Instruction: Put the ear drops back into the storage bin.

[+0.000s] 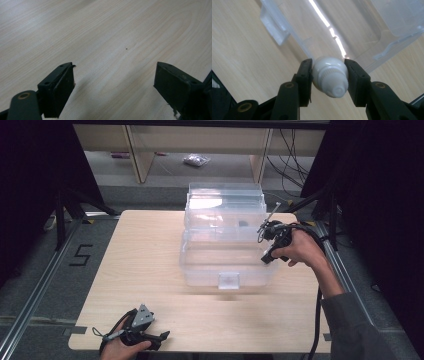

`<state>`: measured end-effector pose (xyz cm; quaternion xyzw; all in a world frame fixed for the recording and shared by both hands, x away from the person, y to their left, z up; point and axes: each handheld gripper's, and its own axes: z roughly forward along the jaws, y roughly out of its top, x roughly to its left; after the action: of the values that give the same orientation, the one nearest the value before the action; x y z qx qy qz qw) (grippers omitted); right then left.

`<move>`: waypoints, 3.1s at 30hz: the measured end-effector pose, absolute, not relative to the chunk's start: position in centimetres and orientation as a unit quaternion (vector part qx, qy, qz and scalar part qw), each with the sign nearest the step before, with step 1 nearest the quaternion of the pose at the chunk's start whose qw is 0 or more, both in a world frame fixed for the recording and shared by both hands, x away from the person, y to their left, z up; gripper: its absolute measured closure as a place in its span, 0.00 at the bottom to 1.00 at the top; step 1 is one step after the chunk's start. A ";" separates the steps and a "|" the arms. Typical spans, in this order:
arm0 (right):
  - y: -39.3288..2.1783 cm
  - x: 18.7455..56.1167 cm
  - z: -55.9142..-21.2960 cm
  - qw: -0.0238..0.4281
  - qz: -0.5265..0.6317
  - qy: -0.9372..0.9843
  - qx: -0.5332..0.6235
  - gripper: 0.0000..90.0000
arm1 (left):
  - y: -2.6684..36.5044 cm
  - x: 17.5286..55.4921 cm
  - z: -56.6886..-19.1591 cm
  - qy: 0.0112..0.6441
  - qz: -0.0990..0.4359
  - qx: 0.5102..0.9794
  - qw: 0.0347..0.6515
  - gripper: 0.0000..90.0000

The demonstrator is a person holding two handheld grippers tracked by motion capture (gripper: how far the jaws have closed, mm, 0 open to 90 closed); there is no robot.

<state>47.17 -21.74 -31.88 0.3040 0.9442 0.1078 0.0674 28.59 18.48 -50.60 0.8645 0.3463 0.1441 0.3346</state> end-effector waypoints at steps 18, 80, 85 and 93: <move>-21.8 50.1 -34.6 0.060 0.094 0.938 0.329 0.67 | 18.4 28.6 -50.7 0.350 0.145 0.860 0.341 0.18; -22.2 51.9 -41.7 0.006 0.058 0.929 0.366 0.67 | 18.4 28.5 -50.7 0.348 0.138 0.863 0.339 0.18; -22.5 51.7 -41.9 -0.001 0.058 0.925 0.376 0.67 | 18.2 28.5 -50.8 0.355 0.141 0.857 0.345 0.18; -22.2 51.7 -42.1 0.001 0.051 0.927 0.372 0.67 | 18.3 28.5 -50.7 0.349 0.140 0.863 0.338 0.18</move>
<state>51.74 -22.25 -42.10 0.3722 0.9267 0.0510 0.0008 28.53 18.34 -50.68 0.8627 0.3487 0.1397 0.3385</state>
